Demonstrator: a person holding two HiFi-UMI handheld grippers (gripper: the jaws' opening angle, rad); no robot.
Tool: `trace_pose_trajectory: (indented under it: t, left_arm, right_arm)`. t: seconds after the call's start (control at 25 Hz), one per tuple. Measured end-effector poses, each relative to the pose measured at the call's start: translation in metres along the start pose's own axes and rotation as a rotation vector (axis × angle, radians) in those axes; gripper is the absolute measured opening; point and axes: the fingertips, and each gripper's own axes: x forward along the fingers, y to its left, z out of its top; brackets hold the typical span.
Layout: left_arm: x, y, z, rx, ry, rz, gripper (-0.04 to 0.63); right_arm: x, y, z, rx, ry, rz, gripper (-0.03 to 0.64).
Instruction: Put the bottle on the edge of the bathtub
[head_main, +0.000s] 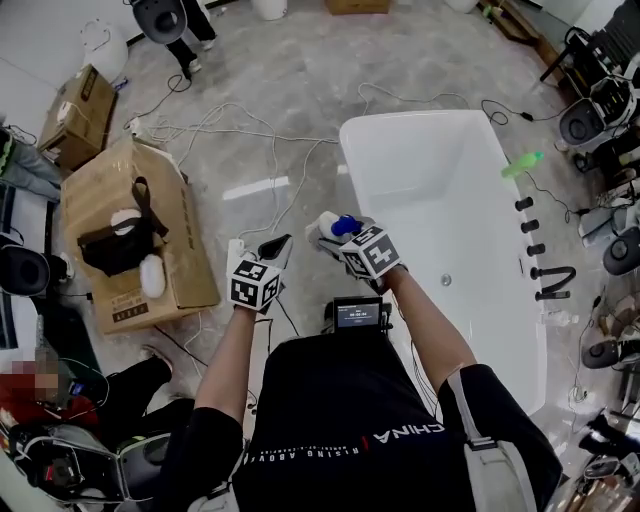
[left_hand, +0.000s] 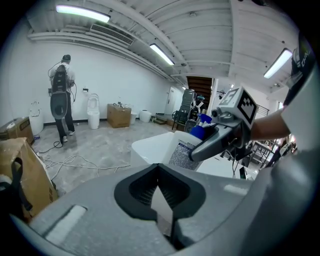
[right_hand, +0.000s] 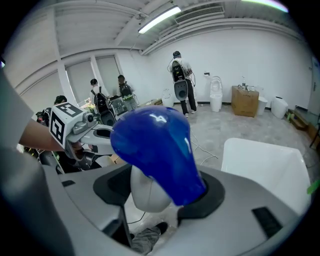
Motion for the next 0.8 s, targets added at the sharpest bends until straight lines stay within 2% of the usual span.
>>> trace_pose_trajectory:
  t: [0.4,0.8]
  left_arm:
    - [0.052,0.056,0.037,-0.015,0.002,-0.010,0.009]
    - [0.112,0.149,0.092,0.004,0.013,-0.098,0.009]
  right_arm:
    - [0.042,-0.060,0.044,0.017,0.015,0.005,0.275]
    - [0.094,-0.129,0.126,0.084,0.006,-0.071,0.275]
